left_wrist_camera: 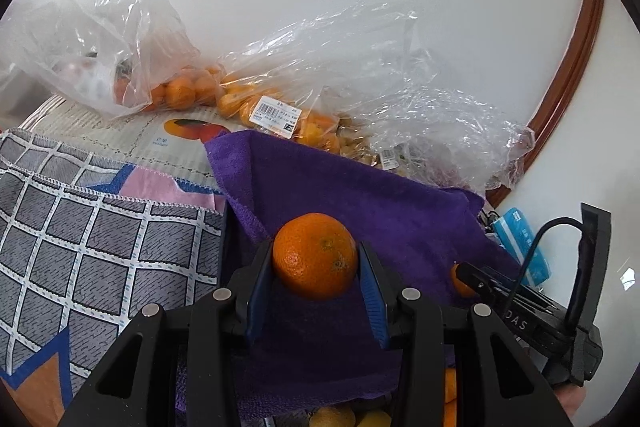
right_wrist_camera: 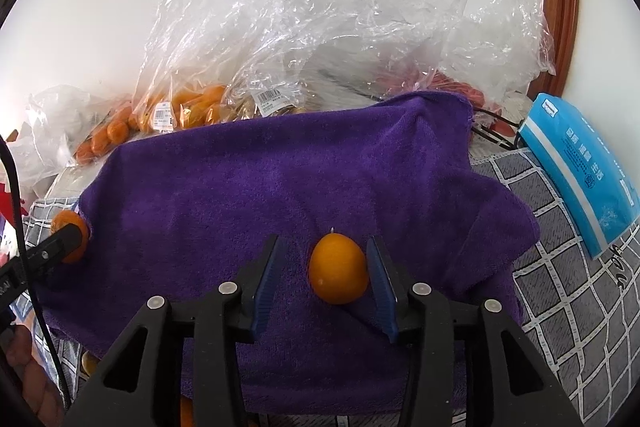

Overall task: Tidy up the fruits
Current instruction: 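Lower and release the large orange onto the towel while the right tool releases the oval orange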

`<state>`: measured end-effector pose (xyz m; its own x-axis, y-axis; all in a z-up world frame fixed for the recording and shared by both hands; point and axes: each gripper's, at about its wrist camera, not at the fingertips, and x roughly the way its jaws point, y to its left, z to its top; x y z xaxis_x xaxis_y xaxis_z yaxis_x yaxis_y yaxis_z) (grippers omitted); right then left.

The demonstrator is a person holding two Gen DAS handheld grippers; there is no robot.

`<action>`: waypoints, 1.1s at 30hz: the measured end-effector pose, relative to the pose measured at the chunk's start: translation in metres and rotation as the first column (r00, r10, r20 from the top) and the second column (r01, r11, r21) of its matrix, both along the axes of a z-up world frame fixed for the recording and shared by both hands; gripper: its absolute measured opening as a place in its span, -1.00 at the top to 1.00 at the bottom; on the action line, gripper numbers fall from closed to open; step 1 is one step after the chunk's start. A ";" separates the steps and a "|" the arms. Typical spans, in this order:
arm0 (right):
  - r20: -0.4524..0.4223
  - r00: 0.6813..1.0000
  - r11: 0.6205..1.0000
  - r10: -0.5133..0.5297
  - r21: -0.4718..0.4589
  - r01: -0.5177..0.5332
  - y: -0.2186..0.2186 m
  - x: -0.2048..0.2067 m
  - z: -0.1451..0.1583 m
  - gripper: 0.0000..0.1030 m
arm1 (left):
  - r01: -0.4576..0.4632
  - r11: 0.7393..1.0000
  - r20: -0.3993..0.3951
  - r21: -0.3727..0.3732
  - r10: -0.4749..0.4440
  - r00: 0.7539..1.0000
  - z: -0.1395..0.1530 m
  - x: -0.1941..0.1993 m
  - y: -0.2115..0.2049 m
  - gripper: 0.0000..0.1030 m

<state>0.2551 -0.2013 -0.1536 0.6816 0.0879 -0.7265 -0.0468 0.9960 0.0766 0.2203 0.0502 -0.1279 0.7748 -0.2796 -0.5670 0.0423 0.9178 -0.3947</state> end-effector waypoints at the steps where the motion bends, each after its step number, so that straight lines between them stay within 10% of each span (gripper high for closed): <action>1: 0.001 1.000 1.000 0.000 -0.002 0.000 0.000 0.000 0.000 0.14 | 0.013 1.000 0.011 -0.004 -0.013 1.000 0.002 -0.002 -0.002 0.24; 7: 0.004 1.000 1.000 -0.003 0.001 0.003 0.000 0.000 0.000 0.13 | 0.053 0.999 0.076 -0.006 -0.052 0.996 0.011 -0.015 -0.009 0.24; 23: 0.009 0.999 0.999 -0.032 0.016 0.032 -0.004 -0.001 0.003 -0.18 | 0.044 0.996 -0.075 0.075 -0.039 0.996 -0.014 0.006 -0.018 0.23; 33: 0.052 0.997 0.999 -0.051 0.021 0.050 -0.007 -0.008 0.012 -0.20 | 0.030 0.997 0.033 0.076 -0.032 0.999 0.003 -0.007 -0.016 -0.19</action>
